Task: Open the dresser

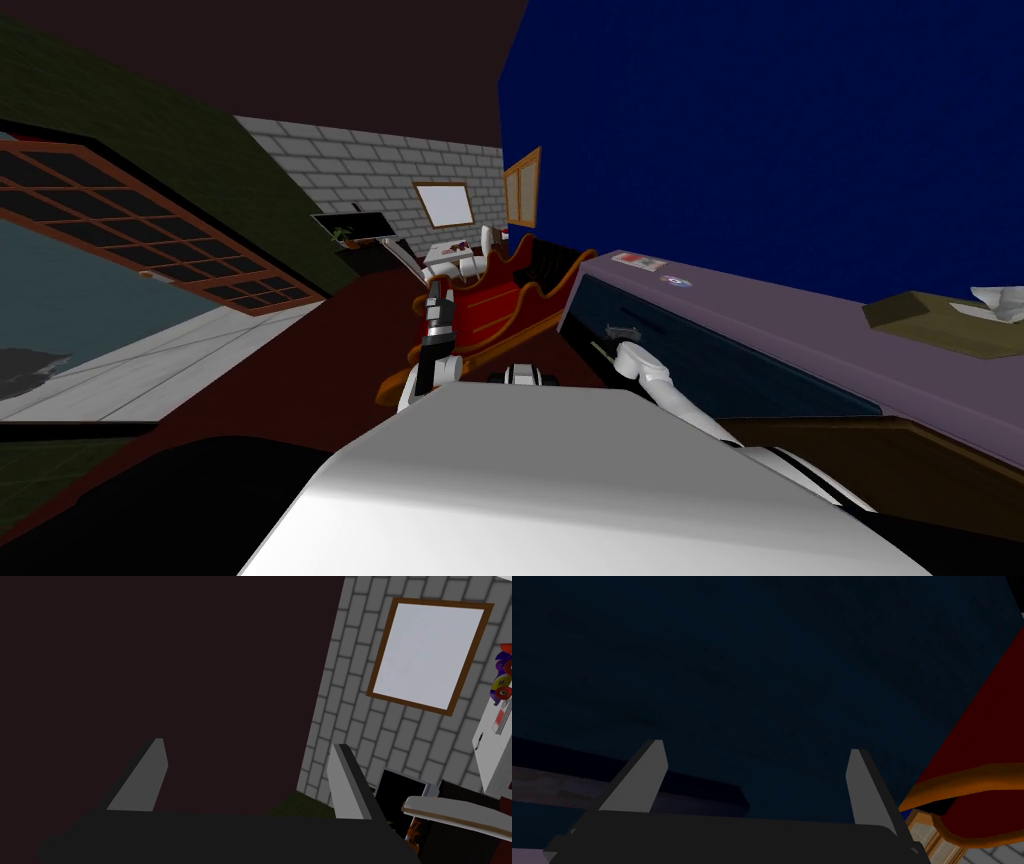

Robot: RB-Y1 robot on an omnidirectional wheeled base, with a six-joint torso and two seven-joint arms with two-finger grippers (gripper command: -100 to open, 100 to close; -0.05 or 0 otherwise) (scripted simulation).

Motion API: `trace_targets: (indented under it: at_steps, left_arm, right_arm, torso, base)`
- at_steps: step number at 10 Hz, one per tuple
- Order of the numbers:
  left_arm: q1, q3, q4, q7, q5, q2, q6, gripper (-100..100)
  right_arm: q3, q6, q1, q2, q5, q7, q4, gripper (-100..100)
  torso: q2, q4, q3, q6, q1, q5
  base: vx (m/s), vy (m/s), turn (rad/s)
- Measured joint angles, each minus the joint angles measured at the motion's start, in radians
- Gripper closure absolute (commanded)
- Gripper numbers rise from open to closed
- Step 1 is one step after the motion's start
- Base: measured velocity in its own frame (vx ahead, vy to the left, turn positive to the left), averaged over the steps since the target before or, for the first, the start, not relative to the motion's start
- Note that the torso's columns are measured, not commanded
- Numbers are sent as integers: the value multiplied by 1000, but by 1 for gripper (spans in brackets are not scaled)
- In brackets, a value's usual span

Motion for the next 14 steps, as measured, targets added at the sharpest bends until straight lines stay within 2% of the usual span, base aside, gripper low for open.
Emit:
trace_targets:
  at_steps: [3, 5, 7, 9, 11, 12, 14]
  left_arm:
    - [0, 0, 0, 0, 0, 0, 0, 0]
    - [0, 0, 0, 0, 0, 0, 0, 0]
    - [0, 0, 0, 0, 0, 0, 0, 0]
    - [0, 0, 0, 0, 0, 0, 0, 0]
    - [0, 0, 0, 0, 0, 0, 0, 0]
    - [0, 0, 0, 0, 0, 0, 0, 0]
    - [0, 0, 0, 0, 0, 0, 0, 0]
  right_arm:
    - [4, 57, -39, -30, 53, 25, 80, -100]
    - [4, 80, -42, -50, 99, 18, 119, -100]
    - [2, 125, -42, -86, 119, 48, 136, -100]
    - [10, 153, -64, -99, 163, 45, 188, -100]
    - [11, 178, -69, -110, 176, 58, 198, -100]
    - [11, 178, -69, -110, 176, 58, 198, 100]
    - [9, 177, -70, -112, 175, 59, 200, 100]
  torso:
    - [1, 0, 0, 0, 2, 1]
    - [0, 0, 0, 0, 0, 0]
    - [0, 0, 0, 0, 2, 0]
    - [0, 0, 0, 0, 0, 0]
    - [1, 0, 0, 0, 0, 0]
    - [1, 0, 1, 0, -1, 0]
    - [0, 0, 0, 0, -1, -1]
  base:
    - [6, 63, 20]
    - [12, 54, 21]
    - [10, 63, 11]
    - [18, 52, 21]
    - [5, 15, 1]
    - [40, -75, 13]
    - [-24, 30, 47]
